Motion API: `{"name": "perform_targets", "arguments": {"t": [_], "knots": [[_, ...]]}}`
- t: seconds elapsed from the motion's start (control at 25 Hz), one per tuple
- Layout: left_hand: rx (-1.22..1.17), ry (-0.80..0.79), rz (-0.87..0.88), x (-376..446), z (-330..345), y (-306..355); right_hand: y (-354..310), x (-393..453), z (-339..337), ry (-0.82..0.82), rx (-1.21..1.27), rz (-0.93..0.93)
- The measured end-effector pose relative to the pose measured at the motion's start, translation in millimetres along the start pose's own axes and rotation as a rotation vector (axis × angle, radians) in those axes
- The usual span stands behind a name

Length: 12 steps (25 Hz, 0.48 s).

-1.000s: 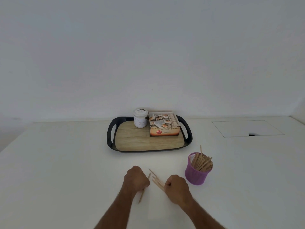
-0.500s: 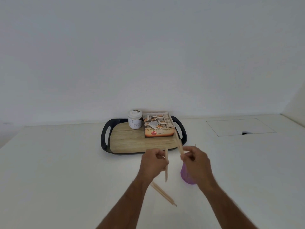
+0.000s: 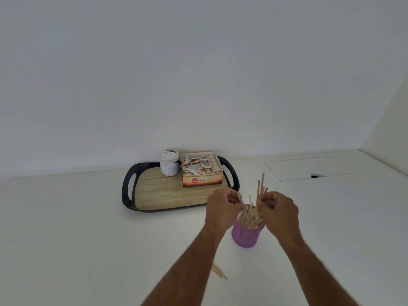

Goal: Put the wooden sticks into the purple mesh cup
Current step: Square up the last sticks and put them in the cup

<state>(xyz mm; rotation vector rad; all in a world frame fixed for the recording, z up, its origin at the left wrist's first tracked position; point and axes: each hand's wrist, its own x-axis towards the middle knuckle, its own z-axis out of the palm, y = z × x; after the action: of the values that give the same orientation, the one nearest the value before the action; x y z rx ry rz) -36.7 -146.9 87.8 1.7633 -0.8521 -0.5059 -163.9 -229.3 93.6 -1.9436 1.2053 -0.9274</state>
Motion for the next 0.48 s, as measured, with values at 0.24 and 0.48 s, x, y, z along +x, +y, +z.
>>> {"name": "perform_targets", "arguments": {"t": [0.24,0.48], "knots": [[0.055,-0.034,-0.028,-1,-11,-20,15,-2,3,0.02,-0.032,0.038],[0.049,0.101,-0.085,-5,-58,-59,34,-16,9,0.207,0.135,0.119]]}}
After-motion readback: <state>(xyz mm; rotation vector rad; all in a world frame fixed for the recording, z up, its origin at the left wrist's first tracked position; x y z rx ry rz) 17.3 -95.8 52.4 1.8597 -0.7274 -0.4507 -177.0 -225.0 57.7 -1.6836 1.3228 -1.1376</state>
